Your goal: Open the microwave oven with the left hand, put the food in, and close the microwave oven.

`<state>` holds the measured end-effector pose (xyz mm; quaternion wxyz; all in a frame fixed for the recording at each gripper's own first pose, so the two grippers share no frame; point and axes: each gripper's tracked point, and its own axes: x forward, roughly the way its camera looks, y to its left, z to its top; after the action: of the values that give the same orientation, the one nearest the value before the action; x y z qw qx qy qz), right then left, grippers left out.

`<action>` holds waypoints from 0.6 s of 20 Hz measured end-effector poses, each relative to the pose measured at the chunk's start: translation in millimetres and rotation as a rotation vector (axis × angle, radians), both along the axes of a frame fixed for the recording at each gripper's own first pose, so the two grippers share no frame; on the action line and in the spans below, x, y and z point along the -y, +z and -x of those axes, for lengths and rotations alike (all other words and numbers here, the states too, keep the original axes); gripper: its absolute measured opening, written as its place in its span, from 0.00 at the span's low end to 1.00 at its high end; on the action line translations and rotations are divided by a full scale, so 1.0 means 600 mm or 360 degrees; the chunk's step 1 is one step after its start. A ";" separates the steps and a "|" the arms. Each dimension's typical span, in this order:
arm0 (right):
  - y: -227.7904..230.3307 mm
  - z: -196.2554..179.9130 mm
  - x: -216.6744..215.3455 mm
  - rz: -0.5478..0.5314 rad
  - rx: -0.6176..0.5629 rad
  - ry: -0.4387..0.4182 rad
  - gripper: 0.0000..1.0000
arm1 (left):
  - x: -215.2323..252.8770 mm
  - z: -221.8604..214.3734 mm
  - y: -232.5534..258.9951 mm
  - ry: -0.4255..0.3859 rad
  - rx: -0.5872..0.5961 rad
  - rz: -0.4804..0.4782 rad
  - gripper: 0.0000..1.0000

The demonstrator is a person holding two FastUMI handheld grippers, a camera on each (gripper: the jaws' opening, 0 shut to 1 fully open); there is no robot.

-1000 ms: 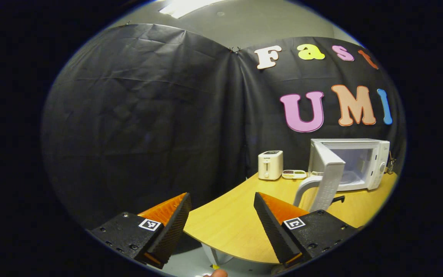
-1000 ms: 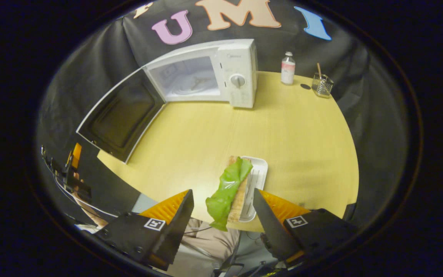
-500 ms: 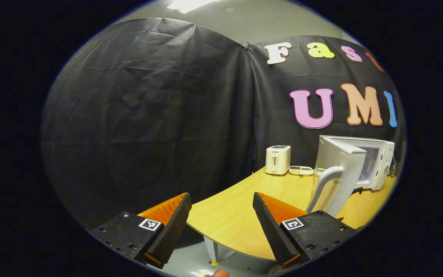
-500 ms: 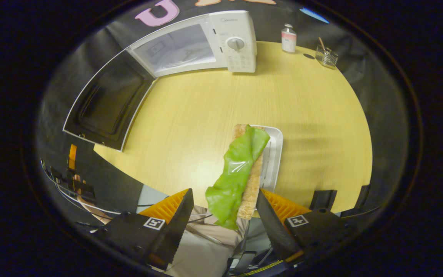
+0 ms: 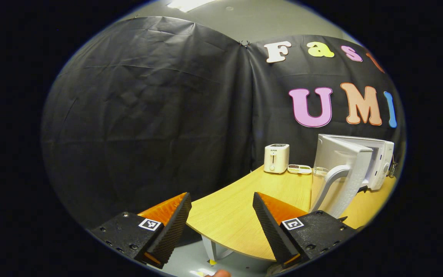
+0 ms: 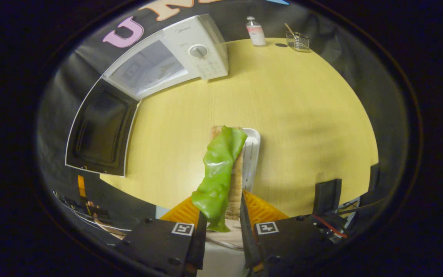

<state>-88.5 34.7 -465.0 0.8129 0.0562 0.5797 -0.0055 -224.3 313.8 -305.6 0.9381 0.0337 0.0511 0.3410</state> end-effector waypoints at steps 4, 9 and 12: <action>0.018 -0.002 0.002 0.0019 0.0083 0.0021 0.37 | 0.003 -0.004 -0.001 -0.0018 0.0002 0.0003 0.98; 0.040 -0.007 0.008 -0.0004 0.0158 -0.0011 0.24 | 0.001 -0.003 -0.007 -0.0023 0.0017 0.0018 0.98; 0.043 -0.009 0.009 -0.0019 0.0200 -0.0007 0.30 | -0.001 -0.004 -0.013 -0.0020 0.0010 0.0032 0.98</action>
<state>-83.1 29.0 -439.2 0.8473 0.0627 0.5274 -0.0003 -221.6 314.5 -313.6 0.9407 0.0236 0.0514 0.3345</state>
